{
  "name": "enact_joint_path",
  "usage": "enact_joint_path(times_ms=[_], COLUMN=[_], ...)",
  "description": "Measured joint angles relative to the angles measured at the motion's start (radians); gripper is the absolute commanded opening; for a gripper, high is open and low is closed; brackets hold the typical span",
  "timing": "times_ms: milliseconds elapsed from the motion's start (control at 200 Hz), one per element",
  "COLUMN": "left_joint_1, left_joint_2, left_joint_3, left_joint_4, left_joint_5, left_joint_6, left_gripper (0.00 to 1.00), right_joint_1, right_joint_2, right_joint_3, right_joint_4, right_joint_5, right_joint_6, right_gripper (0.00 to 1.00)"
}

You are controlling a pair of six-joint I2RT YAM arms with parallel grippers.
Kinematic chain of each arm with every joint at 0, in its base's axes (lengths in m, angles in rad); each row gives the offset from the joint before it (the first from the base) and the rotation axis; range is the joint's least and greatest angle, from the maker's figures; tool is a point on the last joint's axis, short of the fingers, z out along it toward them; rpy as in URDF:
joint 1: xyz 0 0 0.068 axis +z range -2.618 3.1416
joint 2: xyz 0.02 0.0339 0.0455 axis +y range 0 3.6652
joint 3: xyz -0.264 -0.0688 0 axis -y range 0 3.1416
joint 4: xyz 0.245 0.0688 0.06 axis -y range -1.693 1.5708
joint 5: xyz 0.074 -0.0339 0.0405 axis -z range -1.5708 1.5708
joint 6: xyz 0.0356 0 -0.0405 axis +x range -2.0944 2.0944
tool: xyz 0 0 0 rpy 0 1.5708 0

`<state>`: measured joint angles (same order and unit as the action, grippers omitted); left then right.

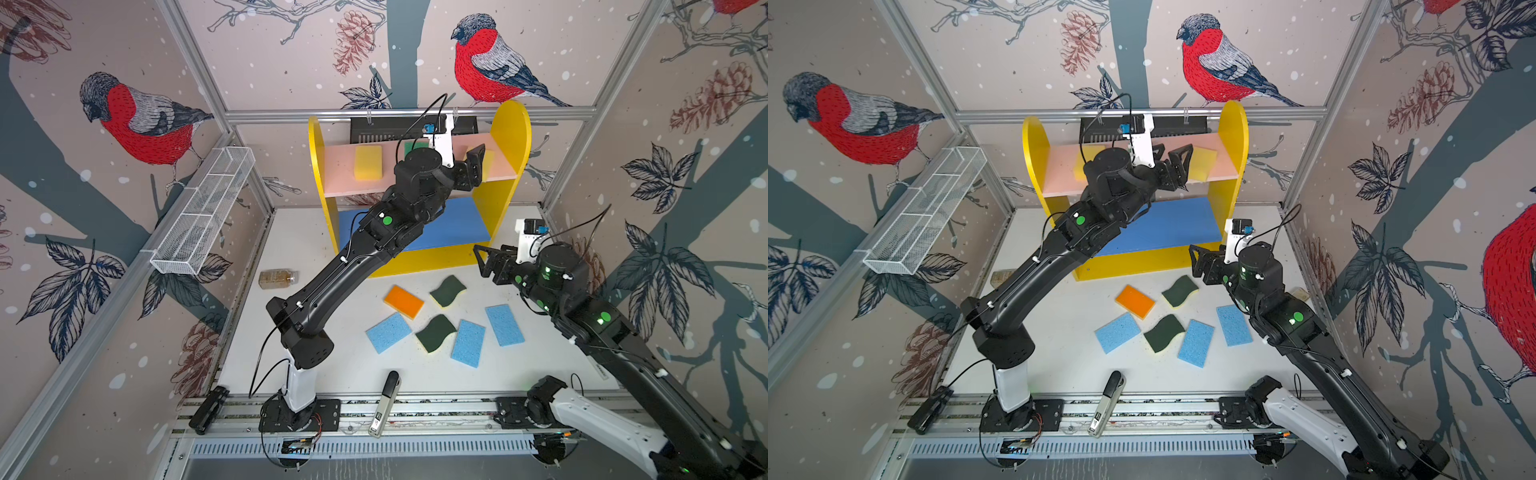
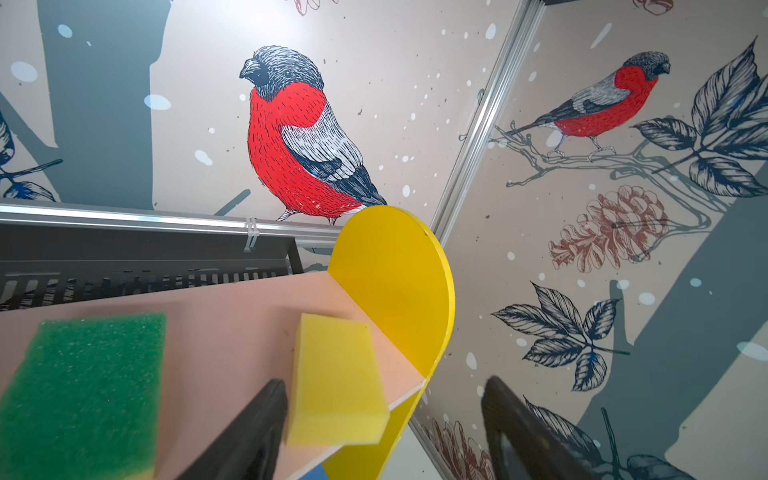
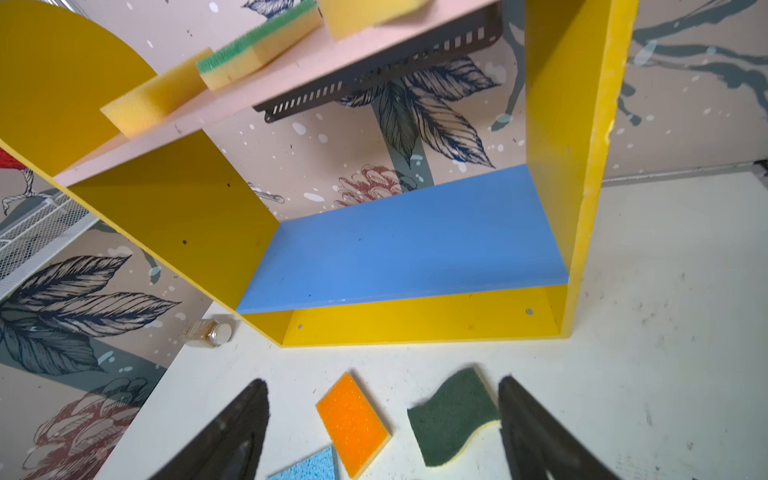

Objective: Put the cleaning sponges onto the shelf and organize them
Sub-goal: 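Open the left gripper and release the yellow sponge on the shelf, then withdraw the left gripper from the shelf while the right gripper rises toward it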

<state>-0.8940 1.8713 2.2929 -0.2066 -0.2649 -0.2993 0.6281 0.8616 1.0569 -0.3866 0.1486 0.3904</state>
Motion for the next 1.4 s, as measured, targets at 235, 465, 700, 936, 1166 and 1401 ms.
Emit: enact_joint_path(times_ms=[235, 465, 700, 936, 1166, 1401], left_joint_1=[-0.007, -0.008, -0.008, -0.007, 0.009, 0.032], left_joint_2=[-0.247, -0.548, -0.822, -0.908, -0.953, -1.035], left_joint_3=[-0.282, -0.635, -0.939, -1.038, -1.083, -1.135], left_joint_4=[-0.013, 0.022, 0.023, -0.02, -0.041, -0.051], left_joint_5=[-0.01, -0.059, -0.164, -0.22, -0.254, -0.285], left_joint_6=[0.037, 0.055, 0.04, 0.016, 0.016, 0.018], left_gripper=[0.72, 0.71, 0.71, 0.71, 0.71, 0.71], right_joint_1=[0.024, 0.033, 0.034, 0.034, 0.034, 0.034], right_joint_2=[0.082, 0.182, 0.266, 0.366, 0.446, 0.532], right_joint_3=[0.136, 0.268, 0.364, 0.449, 0.51, 0.599], right_joint_4=[-0.013, -0.021, -0.026, -0.039, -0.034, -0.041], right_joint_5=[0.084, 0.158, 0.237, 0.27, 0.305, 0.351], right_joint_6=[-0.04, -0.106, -0.167, -0.19, -0.208, -0.228], right_gripper=[0.67, 0.58, 0.52, 0.48, 0.46, 0.46])
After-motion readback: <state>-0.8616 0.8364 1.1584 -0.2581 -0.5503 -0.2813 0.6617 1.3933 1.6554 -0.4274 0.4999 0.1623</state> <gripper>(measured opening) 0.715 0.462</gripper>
